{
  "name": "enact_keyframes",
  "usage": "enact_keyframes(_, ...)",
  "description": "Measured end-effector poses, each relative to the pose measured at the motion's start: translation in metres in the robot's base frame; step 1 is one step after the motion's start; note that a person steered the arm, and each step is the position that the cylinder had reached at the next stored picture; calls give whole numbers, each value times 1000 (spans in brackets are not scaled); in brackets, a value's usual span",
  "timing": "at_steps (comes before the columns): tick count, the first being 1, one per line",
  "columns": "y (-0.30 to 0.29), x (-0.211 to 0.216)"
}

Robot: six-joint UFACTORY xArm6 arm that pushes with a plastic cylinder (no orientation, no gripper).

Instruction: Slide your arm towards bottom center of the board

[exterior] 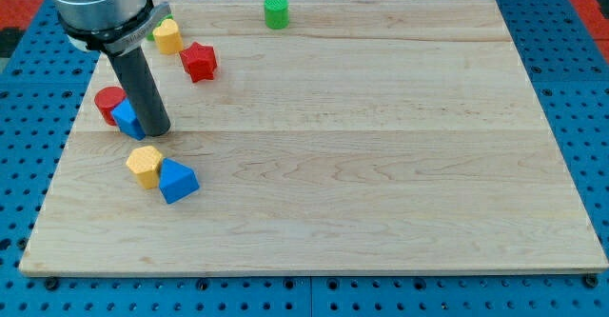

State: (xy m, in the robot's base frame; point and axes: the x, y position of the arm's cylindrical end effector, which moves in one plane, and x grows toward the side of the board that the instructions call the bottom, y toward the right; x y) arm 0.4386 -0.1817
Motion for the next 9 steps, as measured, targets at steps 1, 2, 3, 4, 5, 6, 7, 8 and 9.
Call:
enact_keyframes(1,71,-24)
enact_keyframes(2,88,-82)
enact_keyframes(3,56,-93)
enact_keyframes(4,86,-119)
enact_keyframes(5,21,-134)
enact_keyframes(6,-10,-98)
enact_keyframes(7,-13,-75)
enact_keyframes(8,68,-48)
enact_keyframes(9,107,38)
